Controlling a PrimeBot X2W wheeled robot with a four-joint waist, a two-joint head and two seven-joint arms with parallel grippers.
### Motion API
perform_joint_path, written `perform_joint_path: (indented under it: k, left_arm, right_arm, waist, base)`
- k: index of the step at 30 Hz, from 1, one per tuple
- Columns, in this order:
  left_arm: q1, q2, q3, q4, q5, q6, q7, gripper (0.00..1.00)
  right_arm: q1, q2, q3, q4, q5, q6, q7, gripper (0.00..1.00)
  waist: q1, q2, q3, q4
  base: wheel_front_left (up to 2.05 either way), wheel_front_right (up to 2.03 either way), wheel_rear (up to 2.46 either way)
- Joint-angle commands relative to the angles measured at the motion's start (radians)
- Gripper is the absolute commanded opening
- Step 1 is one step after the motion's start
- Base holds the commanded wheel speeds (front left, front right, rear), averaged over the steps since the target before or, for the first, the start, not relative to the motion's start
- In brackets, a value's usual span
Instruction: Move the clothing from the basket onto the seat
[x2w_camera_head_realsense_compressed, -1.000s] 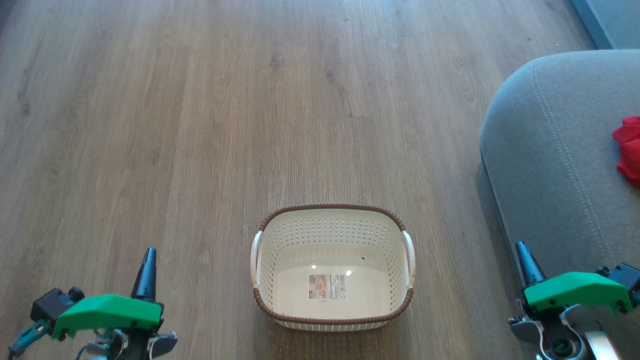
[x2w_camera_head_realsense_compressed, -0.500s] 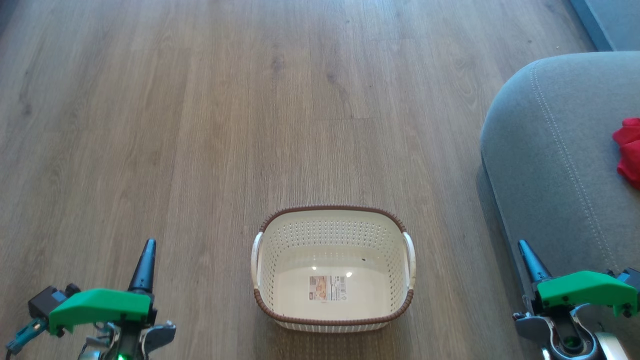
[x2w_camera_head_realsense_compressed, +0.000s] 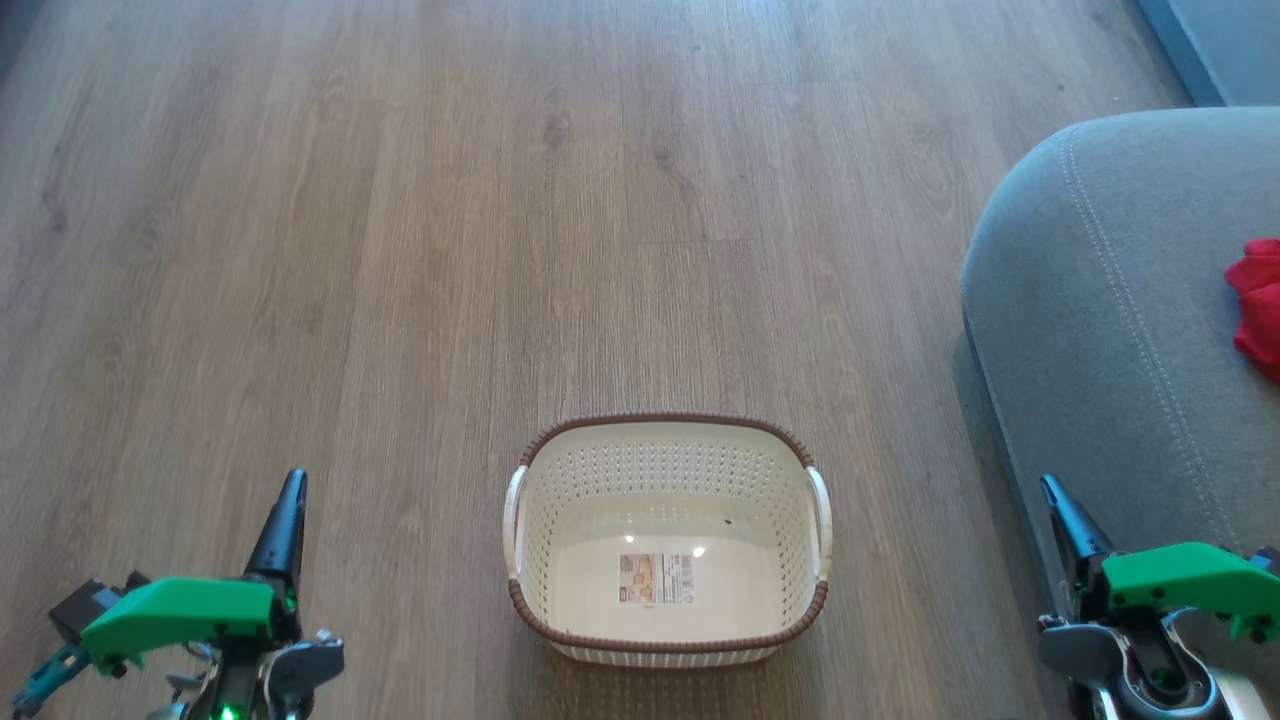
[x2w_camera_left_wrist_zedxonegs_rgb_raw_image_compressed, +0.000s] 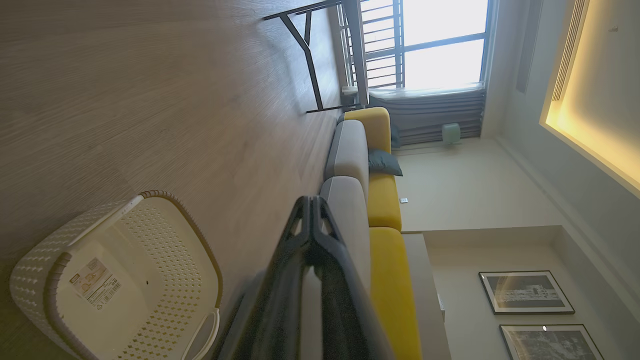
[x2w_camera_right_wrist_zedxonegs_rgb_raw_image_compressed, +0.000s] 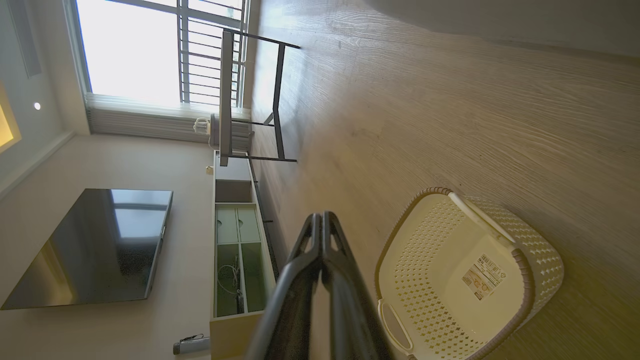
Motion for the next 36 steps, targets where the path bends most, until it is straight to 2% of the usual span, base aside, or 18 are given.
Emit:
perform_joint_path:
  k: [1, 14, 36]
  left_arm:
    - [-0.064, 0.004, 0.034, -0.037, -0.022, -0.009, 0.01, 0.0]
    - [-0.078, 0.004, 0.049, -0.044, -0.168, -0.016, 0.048, 0.0]
    - [-0.078, 0.004, 0.049, -0.044, -0.171, -0.016, 0.049, 0.0]
  right_arm:
    - [-0.05, 0.0, 0.012, -0.041, 0.024, 0.006, 0.013, 0.0]
    - [-0.053, 0.008, -0.014, -0.052, 0.161, 0.007, 0.051, 0.0]
    - [-0.053, 0.01, -0.016, -0.052, 0.162, 0.007, 0.054, 0.0]
  waist:
    - [0.0, 0.0, 0.0, 0.0]
    - [0.0, 0.0, -0.004, 0.002]
    - [0.0, 0.0, -0.005, 0.002]
  base:
    - [0.0, 0.0, 0.0]
    - [0.0, 0.0, 0.0]
    - [0.0, 0.0, 0.0]
